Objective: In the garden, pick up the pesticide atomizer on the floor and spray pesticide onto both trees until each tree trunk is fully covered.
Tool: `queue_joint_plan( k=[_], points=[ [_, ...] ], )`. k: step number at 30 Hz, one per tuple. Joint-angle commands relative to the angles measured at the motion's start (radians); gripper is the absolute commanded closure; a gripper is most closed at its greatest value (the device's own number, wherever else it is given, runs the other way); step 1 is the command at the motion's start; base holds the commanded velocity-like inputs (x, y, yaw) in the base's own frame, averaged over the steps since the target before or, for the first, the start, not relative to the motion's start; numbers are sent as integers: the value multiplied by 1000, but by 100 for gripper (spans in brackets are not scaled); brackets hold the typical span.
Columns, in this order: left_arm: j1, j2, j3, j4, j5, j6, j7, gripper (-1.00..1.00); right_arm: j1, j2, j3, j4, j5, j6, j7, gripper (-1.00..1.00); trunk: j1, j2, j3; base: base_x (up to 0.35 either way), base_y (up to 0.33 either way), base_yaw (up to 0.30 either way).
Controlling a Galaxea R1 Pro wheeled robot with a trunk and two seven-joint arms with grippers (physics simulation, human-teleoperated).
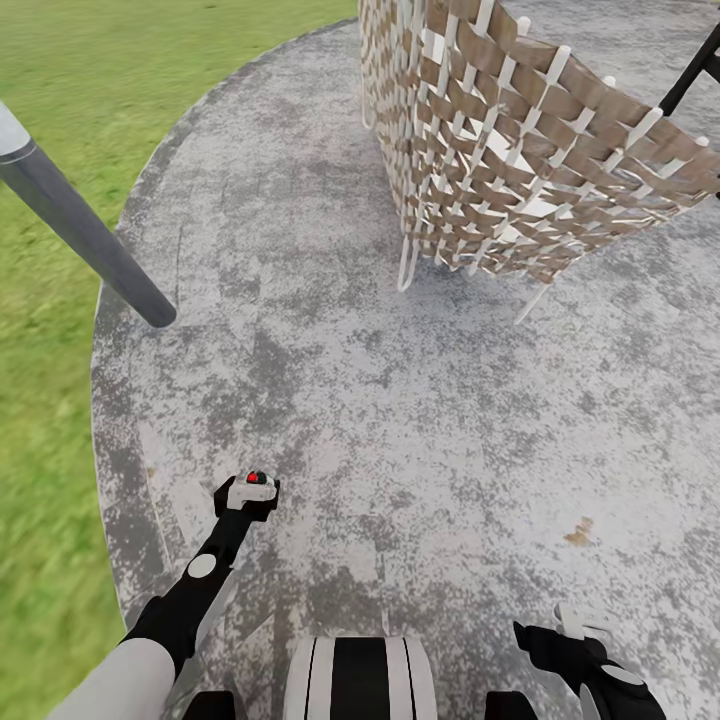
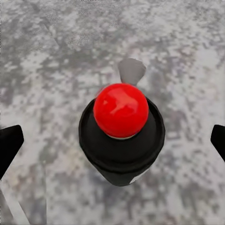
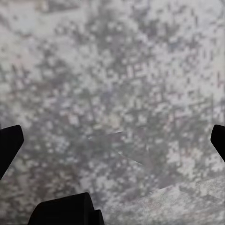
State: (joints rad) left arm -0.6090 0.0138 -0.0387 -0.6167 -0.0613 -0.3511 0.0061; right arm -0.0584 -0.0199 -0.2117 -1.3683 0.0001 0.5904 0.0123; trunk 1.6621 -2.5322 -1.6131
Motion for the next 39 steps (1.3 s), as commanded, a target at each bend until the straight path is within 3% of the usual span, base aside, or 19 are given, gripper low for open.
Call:
queue_joint_plan(
  k=[1, 6, 7, 32, 39],
  points=[
    [0, 0, 0, 0, 0, 0, 0, -100, 0, 0, 0, 0, 0, 0, 0, -100, 0, 0, 0, 26, 22, 0],
    [0, -1, -1, 0, 0, 0, 0, -100, 0, 0, 0, 0, 0, 0, 0, -100, 0, 0, 0, 9, 8, 0],
    [0, -1, 0, 0, 0, 1, 0, 100, 0, 0, 0, 0, 0, 0, 0, -100, 0, 0, 0, 1, 1, 0],
    [0, -2, -1, -2, 1, 0, 0, 100, 0, 0, 0, 0, 0, 0, 0, -100, 0, 0, 0, 0, 0, 0],
    [0, -2, -3, -5, 0, 1, 0, 100, -1, -1, -1, 0, 1, 0, 0, -100, -3, 2, 27, 0, 0, 0]
  ],
)
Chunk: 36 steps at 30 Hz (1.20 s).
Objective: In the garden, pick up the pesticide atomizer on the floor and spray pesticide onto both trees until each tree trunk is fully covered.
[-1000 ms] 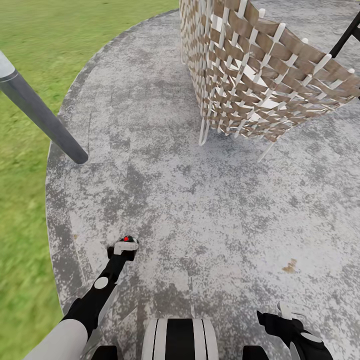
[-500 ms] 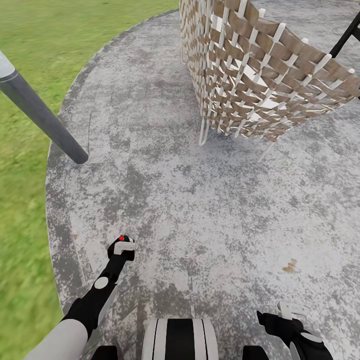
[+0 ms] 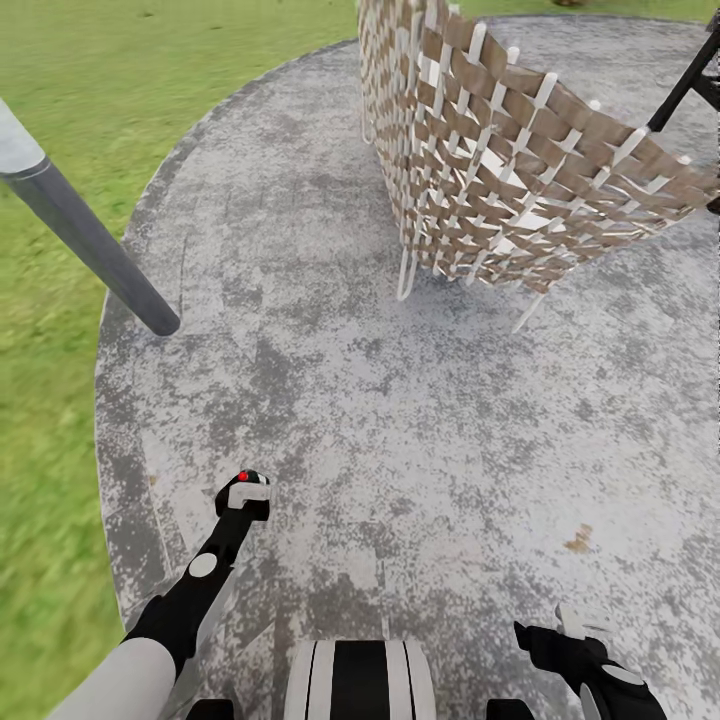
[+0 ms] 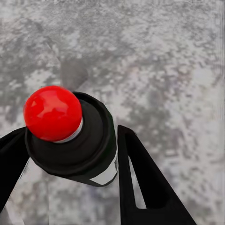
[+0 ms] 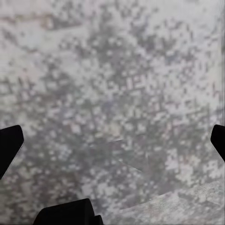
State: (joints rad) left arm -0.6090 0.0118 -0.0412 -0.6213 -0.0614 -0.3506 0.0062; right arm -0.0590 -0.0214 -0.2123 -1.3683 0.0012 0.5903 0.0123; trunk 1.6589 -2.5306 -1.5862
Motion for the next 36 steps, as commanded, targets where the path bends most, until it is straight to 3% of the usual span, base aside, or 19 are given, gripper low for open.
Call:
queue_joint_plan(
  k=[1, 13, 19, 20, 23, 28, 32, 36],
  points=[
    [0, 0, 0, 0, 0, 0, 0, 100, 0, 0, 0, 0, 0, 0, 0, -100, 0, 0, 4, 0, 0, 0],
    [0, -1, 2, -4, 0, 4, 3, 100, 1, -2, -1, -2, 5, -1, 0, -100, -6, 3, 50, 0, 0, 0],
    [0, -7, -1, -5, 0, 12, 3, 100, 1, -1, -62, -81, 5, -1, -1, -100, -9, 4, 74, 0, 0, 0],
    [0, -10, -1, -7, 1, 68, 2, 100, 1, -2, -70, -114, 6, -1, -1, -100, -9, 5, 77, 0, 0, 0],
    [0, -9, 1, -8, 1, 103, 2, 100, 1, -1, -76, -126, 5, -1, -1, -100, -10, 5, 89, 0, 0, 0],
    [0, -16, -3, -55, 0, 202, 2, 100, 5, 3, -141, -129, 3, -1, 0, -100, -13, 7, 108, 0, 0, 0],
    [0, -17, -2, -127, 1, 302, 2, 100, 7, 4, -248, -128, 1, -1, 0, -100, -14, 8, 124, 0, 0, 0],
    [0, -16, -3, -147, 2, 357, 2, 100, 8, 6, -268, -127, 4, -1, 0, -100, -16, 8, 139, 0, 0, 0]
  ],
)
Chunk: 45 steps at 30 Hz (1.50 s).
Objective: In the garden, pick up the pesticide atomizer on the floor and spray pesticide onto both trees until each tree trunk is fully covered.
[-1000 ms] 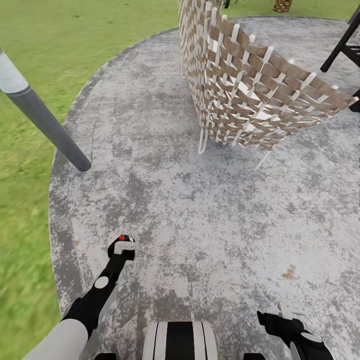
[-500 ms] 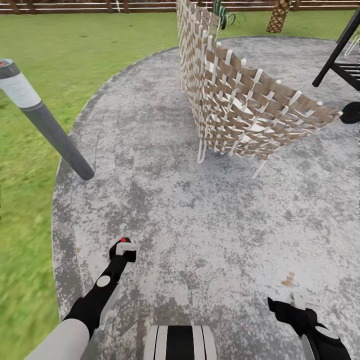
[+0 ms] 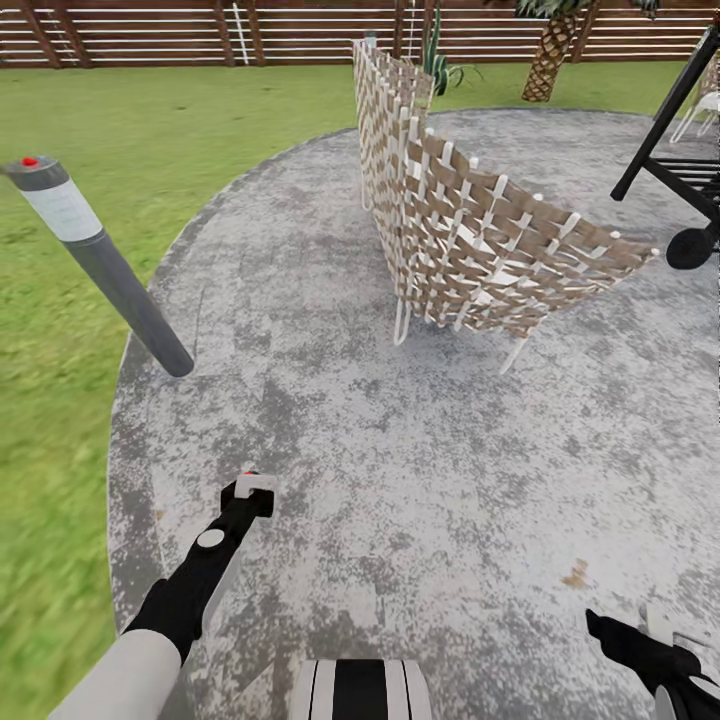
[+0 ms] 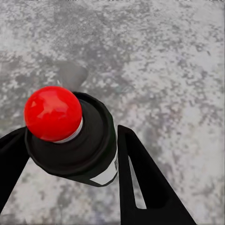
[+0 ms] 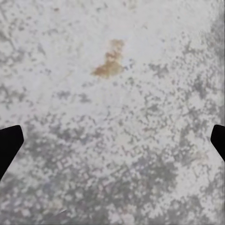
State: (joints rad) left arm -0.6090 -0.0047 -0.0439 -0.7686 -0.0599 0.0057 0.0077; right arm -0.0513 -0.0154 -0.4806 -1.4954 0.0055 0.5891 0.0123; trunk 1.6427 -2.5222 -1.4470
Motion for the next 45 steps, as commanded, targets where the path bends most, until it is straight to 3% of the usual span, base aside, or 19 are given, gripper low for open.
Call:
queue_joint_plan(
  k=[1, 33, 39, 45],
  points=[
    [0, 0, 0, -2, 0, 6, 0, 100, 0, 0, -2, 0, 0, 0, 0, -100, 0, 0, 4, 0, 0, 0],
    [0, 2, 2, -5, 0, 20, 0, 100, 1, -1, -4, 4, 2, 0, 0, -100, -15, 8, 174, 0, 0, 0],
    [1, 6, 3, -5, 0, 77, -1, 100, 0, -1, -4, 3, 2, 0, 0, -100, -18, 9, 207, 0, 0, 0],
    [2, 5, 3, -5, 0, 89, -1, 100, 1, 0, -3, 5, 2, 0, 0, -100, -20, 11, 239, 0, 0, 0]
  ],
)
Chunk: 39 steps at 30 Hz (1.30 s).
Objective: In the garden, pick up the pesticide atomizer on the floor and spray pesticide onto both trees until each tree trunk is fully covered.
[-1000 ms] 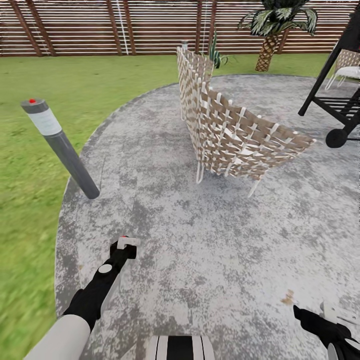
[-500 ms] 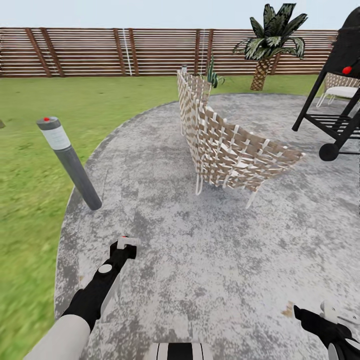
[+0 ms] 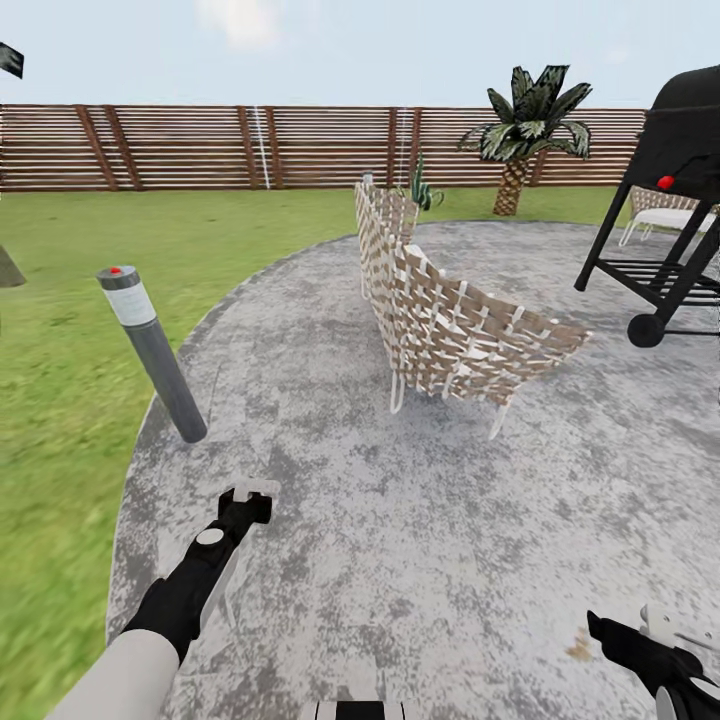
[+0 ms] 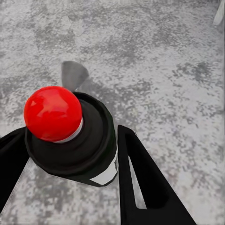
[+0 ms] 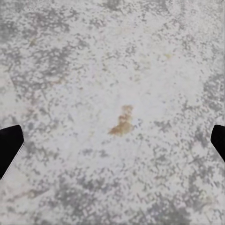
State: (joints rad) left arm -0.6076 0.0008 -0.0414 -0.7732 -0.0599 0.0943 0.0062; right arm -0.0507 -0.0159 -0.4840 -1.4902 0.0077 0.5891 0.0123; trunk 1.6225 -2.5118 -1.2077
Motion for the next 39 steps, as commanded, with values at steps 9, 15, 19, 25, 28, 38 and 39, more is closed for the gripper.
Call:
queue_joint_plan(
  k=[9, 15, 19, 25, 28, 38, 39],
  points=[
    [0, 0, 0, 0, 0, 1, 0, 100, 0, 0, 1, 1, 0, 0, 0, -100, -4, 2, 45, 0, 0, 0],
    [0, 0, 0, 0, 0, 1, 0, 100, 0, 0, 0, 0, 0, 0, 0, -100, -4, 2, 55, 0, 0, 0],
    [0, 0, 0, 0, 0, 1, 0, 100, 0, -1, -1, 0, 0, 0, 0, -100, -4, 2, 60, 0, 0, 0],
    [0, -1, -1, 0, 0, 1, 0, 100, 0, -1, -1, 0, 0, 0, 0, -100, -6, 3, 84, 0, 0, 0],
    [0, -1, -1, 0, 0, 1, 0, 100, 0, -1, -2, 0, 0, 0, 0, -100, -7, 4, 88, 0, 0, -32],
    [0, -1, -1, 0, 0, 1, 0, 100, 0, -1, -2, -2, 0, 0, 0, -100, -7, 4, 96, 0, 0, -198],
    [0, -1, 0, 0, 0, 1, 0, 100, 0, -1, -2, -2, 0, 0, 0, -100, -7, 4, 97, 0, 0, -223]
  ],
)
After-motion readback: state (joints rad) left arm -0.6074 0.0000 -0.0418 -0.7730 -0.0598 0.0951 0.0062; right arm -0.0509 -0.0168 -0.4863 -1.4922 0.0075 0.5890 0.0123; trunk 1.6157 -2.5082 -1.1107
